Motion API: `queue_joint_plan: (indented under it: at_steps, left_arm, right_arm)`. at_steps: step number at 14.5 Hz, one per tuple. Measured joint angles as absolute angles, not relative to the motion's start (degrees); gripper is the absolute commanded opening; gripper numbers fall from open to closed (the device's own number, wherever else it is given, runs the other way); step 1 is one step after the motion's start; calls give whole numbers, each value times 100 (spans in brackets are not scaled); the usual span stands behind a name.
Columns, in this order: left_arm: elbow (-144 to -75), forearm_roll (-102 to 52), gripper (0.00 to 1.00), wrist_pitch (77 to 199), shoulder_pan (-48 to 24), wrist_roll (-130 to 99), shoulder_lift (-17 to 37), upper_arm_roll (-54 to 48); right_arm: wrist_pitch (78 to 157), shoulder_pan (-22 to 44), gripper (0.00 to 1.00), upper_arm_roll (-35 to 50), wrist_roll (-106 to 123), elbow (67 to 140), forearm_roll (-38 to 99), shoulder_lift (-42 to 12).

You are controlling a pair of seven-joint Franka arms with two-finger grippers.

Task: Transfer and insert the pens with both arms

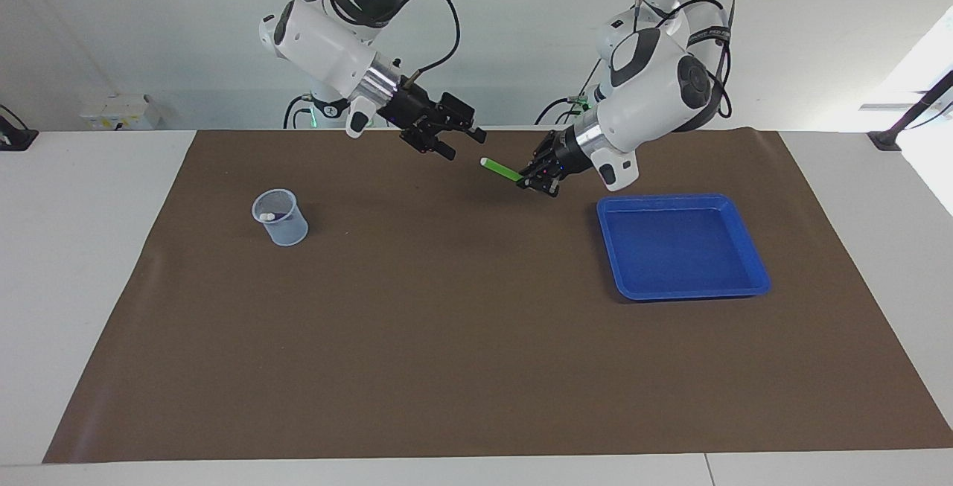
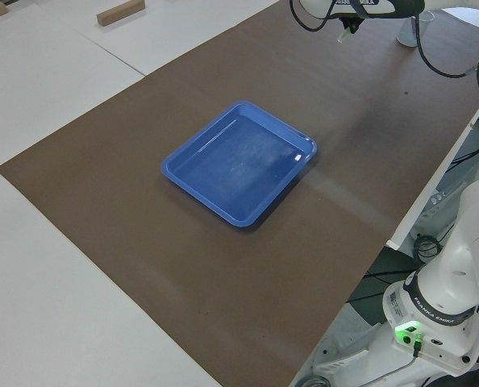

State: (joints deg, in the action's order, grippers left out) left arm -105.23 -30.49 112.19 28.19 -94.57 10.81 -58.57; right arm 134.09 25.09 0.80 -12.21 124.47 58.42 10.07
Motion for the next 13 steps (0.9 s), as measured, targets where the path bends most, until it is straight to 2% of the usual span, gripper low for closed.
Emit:
queue_joint_plan:
  at_steps: [2,3,5,7,10,12,13]
  left_arm:
    - [-10638,-3220,0,11437,2815,-9432,1071,-5885]
    - [-10662,-3296,0,11495,2815,-9392,1069,-5901]
    - [-10710,-3438,0,11551,2815,-9273,1064,-5922]
    - [-10789,-3639,0,11671,2815,-9106,1058,-5949]
    - [-10857,-3755,0,11755,2815,-9042,1046,-5978]
    - [-10858,-3772,0,11769,2818,-9037,1042,-5977]
    - [-10858,-3779,0,11772,2819,-9036,1040,-5977]
  right_arm:
    - [13553,2527,82,80,-1221,12476,5842,987]
    - [13668,2547,74,82,-1221,12490,5842,958]
    - [13810,2590,72,82,-1221,12502,5842,882]
    - [13832,2614,64,92,-1221,12502,5842,831]
    - [13839,2687,62,95,-1221,12502,5843,818]
    - [13839,2690,56,94,-1221,12502,5843,817]
    - [13840,2690,50,94,-1221,12502,5843,817]
